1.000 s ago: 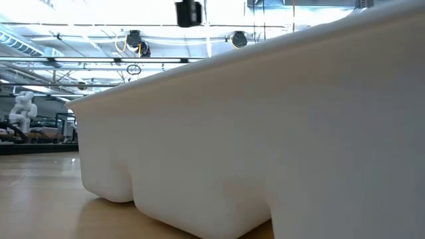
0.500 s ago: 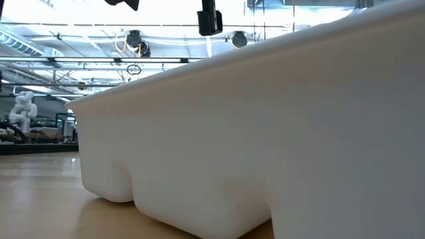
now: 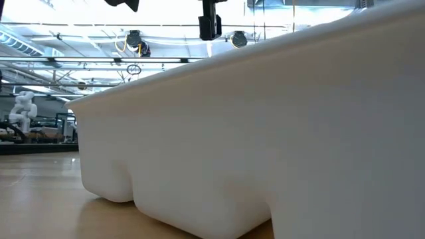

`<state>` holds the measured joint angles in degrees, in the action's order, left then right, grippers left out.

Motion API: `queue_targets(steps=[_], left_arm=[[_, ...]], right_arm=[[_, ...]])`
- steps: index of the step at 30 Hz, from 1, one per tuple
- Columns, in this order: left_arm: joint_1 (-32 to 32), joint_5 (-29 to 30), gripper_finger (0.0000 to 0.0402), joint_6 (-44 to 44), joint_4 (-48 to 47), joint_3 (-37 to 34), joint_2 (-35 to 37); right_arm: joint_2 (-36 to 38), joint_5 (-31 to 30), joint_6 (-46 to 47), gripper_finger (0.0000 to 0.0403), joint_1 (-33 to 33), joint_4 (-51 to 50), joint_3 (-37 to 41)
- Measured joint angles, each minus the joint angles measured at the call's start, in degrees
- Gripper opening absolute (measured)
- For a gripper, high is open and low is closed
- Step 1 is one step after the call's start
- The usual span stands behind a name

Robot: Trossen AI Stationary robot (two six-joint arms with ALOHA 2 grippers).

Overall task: Sort silverware
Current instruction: Put the gold spoon into the silverware tray

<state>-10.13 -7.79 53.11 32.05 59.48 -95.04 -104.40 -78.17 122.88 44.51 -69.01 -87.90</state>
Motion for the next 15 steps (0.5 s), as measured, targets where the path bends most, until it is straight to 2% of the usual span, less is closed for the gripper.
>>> queue_targets(steps=[15], left_arm=[[0.00, 4.93, 0.0059, -1.37, 0.09, 0.00, 0.00]], right_arm=[[0.00, -0.34, -1.06, 0.0000, -2.64, 0.22, 0.00]])
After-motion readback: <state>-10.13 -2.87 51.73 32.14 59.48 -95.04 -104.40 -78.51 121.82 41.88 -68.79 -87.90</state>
